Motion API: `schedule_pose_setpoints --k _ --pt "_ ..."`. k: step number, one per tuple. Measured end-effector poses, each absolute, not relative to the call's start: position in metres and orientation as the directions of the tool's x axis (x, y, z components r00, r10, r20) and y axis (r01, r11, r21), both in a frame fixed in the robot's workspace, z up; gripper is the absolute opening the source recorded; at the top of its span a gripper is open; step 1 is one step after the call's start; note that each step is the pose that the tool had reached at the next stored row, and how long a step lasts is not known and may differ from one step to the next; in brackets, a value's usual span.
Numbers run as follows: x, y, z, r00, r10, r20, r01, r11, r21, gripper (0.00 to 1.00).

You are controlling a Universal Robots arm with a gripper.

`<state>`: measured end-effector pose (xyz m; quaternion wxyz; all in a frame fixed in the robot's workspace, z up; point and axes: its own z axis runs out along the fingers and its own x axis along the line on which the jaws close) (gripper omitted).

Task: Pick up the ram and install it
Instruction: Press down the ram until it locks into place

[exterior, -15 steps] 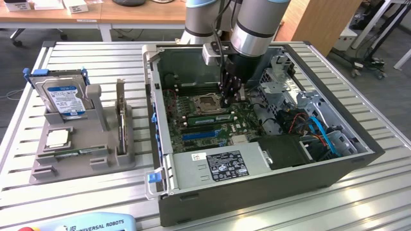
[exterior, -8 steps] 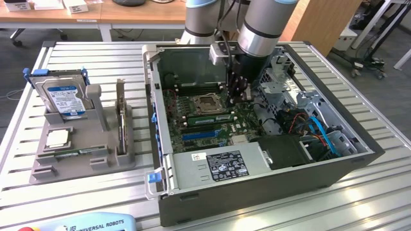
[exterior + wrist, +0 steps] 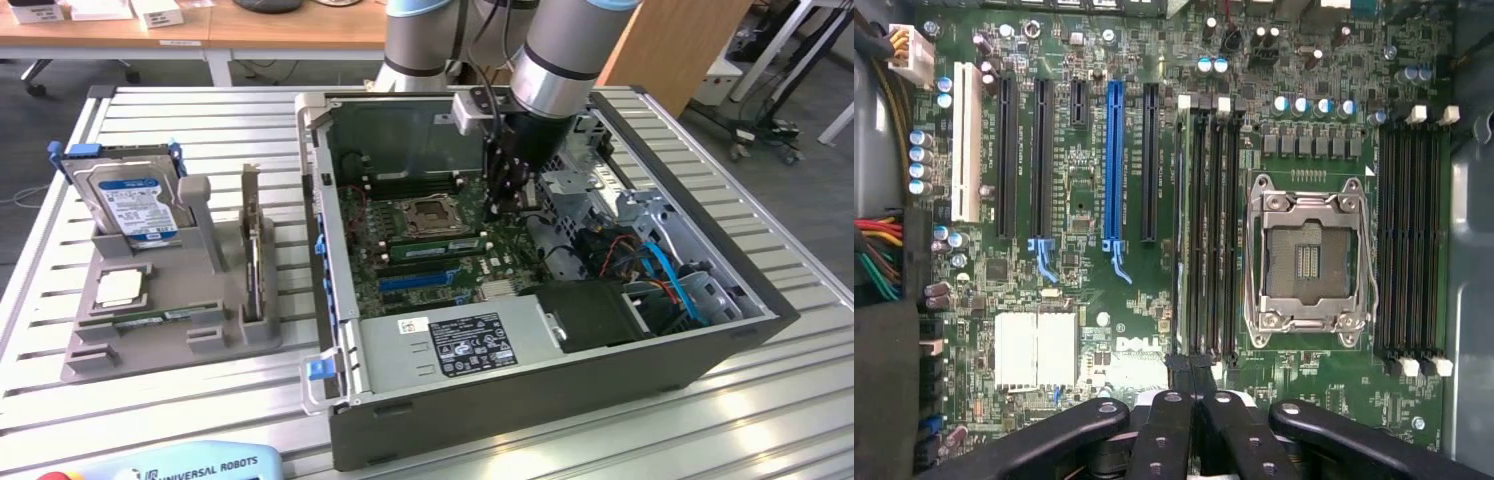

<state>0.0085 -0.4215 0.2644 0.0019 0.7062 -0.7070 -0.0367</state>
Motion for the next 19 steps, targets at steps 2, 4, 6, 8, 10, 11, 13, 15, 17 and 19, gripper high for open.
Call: schedule_pose_setpoints --k 2,4,6,8,10,11,13,15,17,19 --pt "0.009 -0.422 0.264 -0.003 -0.999 -0.049 -0.999 0.000 0.055 0.10" --pt "0.009 -0.422 0.264 -0.003 -0.999 -0.050 -0.999 0.000 0.054 0.10" --pt "0.009 -0.422 0.261 -0.003 -0.999 -0.049 -0.999 0.000 0.055 0.10" --pt "0.009 -0.422 0.258 -0.003 -0.999 -0.049 -0.999 0.000 0.055 0.10" --pt "0.009 -0.421 0.255 -0.002 -0.999 -0.049 -0.999 0.000 0.054 0.10" --pt "0.009 -0.422 0.254 -0.002 -0.999 -0.049 -0.999 0.000 0.055 0.10" --pt "0.009 -0.422 0.251 -0.003 -0.999 -0.049 -0.999 0.000 0.054 0.10" --pt "0.009 -0.422 0.248 -0.002 -0.999 -0.049 -0.999 0.000 0.054 0.10" --pt "0.009 -0.422 0.245 -0.002 -0.999 -0.049 -0.999 0.000 0.054 0.10" --pt "0.009 -0.422 0.245 -0.002 -0.999 -0.049 -0.999 0.000 0.054 0.10"
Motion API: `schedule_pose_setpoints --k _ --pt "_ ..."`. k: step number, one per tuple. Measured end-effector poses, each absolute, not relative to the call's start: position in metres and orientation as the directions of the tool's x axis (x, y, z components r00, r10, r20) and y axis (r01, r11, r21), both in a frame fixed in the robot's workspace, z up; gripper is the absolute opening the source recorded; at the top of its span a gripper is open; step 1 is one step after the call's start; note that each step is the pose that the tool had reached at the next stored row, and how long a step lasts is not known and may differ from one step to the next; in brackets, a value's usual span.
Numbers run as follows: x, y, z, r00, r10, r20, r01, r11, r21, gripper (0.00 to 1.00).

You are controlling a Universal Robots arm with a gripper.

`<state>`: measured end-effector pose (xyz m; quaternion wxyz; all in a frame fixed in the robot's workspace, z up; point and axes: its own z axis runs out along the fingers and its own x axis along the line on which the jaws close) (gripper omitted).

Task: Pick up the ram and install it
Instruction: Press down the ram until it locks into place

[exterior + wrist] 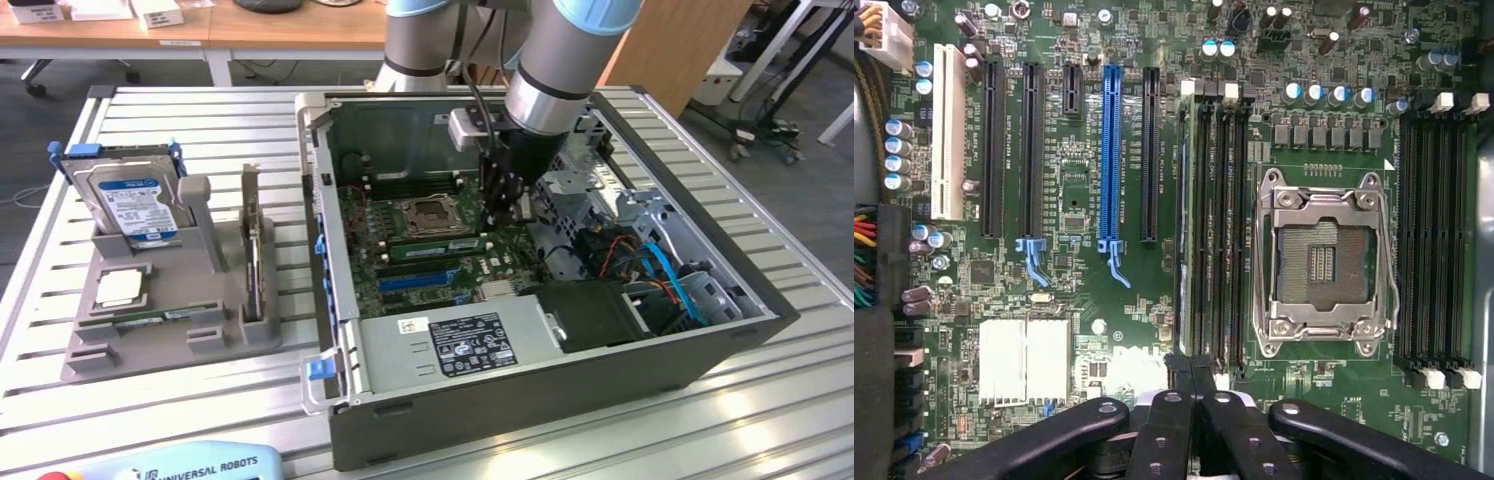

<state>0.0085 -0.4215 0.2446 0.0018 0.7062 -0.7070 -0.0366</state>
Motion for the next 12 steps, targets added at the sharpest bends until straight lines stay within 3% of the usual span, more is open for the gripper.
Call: schedule_pose_setpoints --k 12 --pt "0.0086 -0.4208 0.2421 -0.002 -0.999 -0.037 -0.999 0.000 0.054 0.10"
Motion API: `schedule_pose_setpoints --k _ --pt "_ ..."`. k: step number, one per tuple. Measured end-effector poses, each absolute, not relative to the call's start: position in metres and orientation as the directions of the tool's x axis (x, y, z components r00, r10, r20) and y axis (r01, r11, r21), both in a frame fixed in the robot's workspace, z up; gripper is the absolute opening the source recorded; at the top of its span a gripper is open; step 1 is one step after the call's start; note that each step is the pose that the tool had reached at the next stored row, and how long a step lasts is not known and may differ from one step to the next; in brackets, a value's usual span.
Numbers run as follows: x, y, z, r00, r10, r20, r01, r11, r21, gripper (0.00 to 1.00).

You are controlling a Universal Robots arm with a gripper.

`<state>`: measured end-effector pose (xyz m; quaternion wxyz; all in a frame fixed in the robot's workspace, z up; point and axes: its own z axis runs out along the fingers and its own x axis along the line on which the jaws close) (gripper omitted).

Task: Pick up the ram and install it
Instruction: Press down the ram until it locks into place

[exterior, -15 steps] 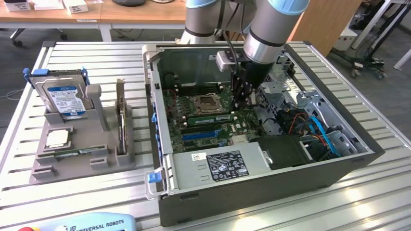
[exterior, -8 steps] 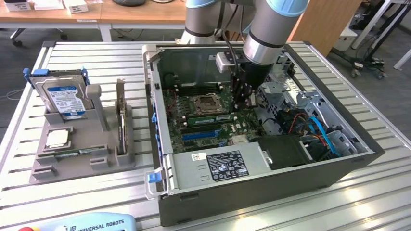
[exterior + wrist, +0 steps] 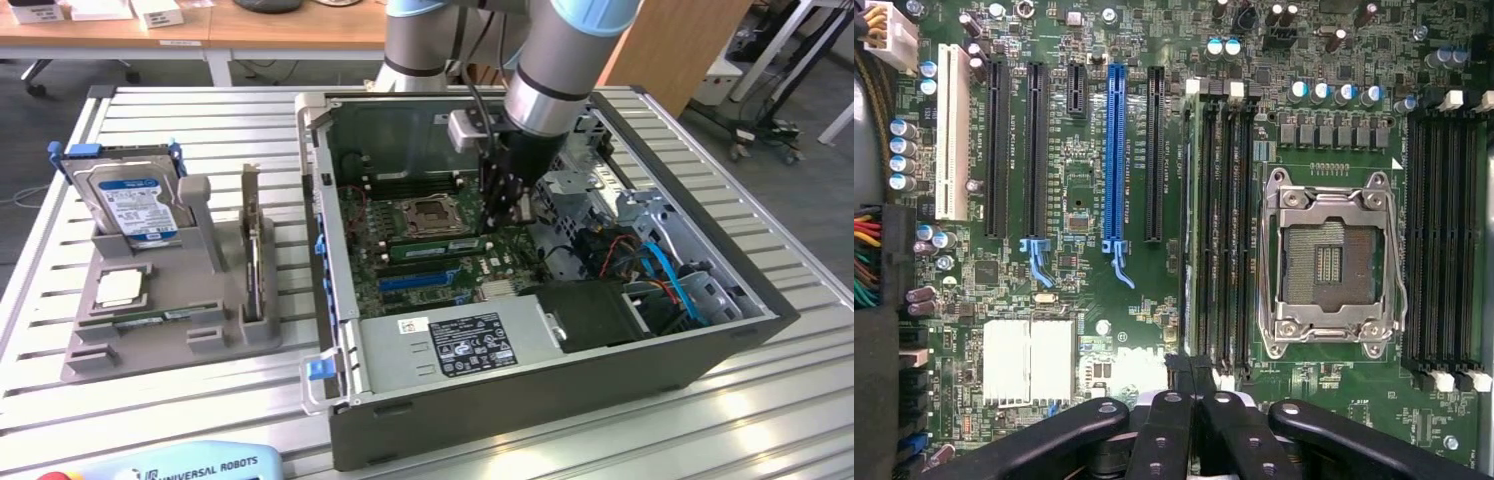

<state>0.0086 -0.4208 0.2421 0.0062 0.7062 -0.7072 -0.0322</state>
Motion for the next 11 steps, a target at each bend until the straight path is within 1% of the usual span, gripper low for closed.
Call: schedule_pose_setpoints --k 11 --pt "0.0086 -0.4190 0.2375 -0.002 -0.999 -0.037 -0.999 0.000 0.054 0.10"
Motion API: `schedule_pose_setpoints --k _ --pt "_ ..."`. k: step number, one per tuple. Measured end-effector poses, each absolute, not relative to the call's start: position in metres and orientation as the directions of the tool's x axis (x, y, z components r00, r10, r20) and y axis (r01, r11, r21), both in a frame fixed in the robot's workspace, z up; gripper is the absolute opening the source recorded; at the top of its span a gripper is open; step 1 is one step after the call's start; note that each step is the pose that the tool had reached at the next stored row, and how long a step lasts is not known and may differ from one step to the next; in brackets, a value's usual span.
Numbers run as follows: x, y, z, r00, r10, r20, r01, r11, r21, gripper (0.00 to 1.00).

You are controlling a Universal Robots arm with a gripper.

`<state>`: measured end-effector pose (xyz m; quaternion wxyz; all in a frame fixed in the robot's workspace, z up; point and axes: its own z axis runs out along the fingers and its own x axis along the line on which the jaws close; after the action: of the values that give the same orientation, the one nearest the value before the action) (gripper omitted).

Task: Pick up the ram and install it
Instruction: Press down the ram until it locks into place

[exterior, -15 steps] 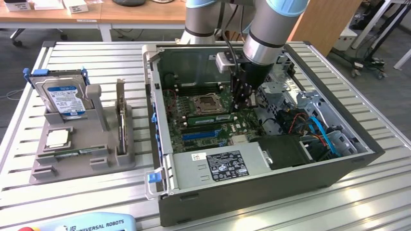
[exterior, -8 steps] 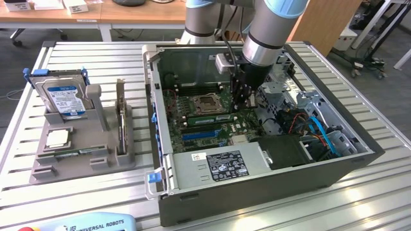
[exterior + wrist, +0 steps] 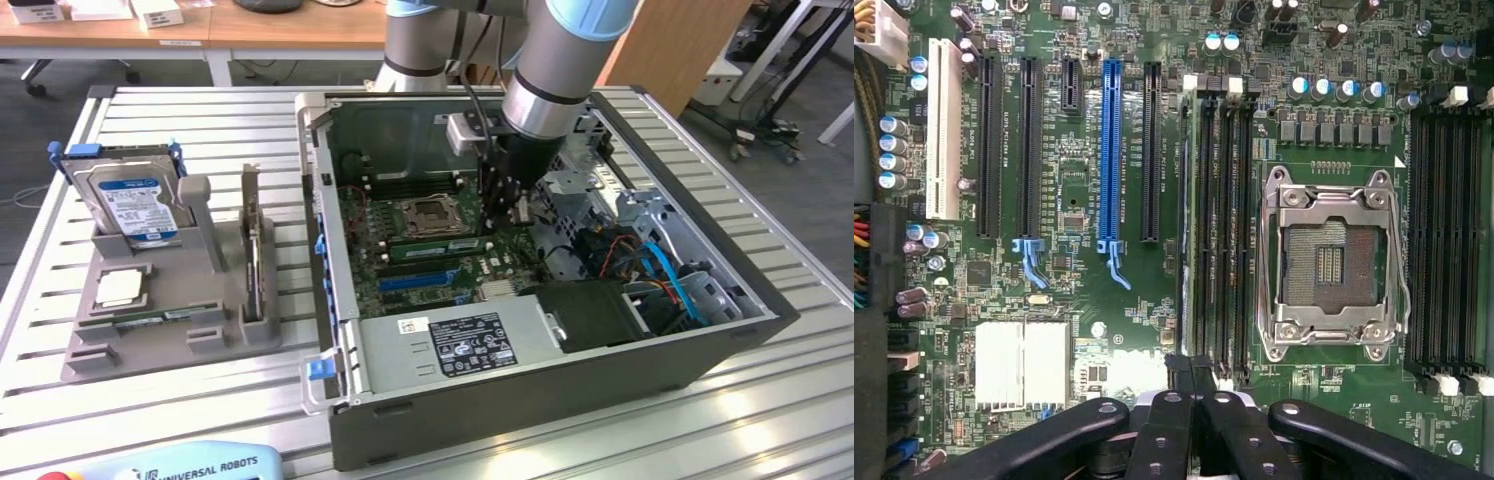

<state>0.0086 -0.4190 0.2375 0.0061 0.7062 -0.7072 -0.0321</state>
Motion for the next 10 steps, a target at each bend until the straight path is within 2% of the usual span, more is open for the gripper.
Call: schedule_pose_setpoints --k 10 --pt "0.0086 -0.4163 0.2330 -0.002 -0.999 -0.036 -0.999 0.001 0.054 0.10"
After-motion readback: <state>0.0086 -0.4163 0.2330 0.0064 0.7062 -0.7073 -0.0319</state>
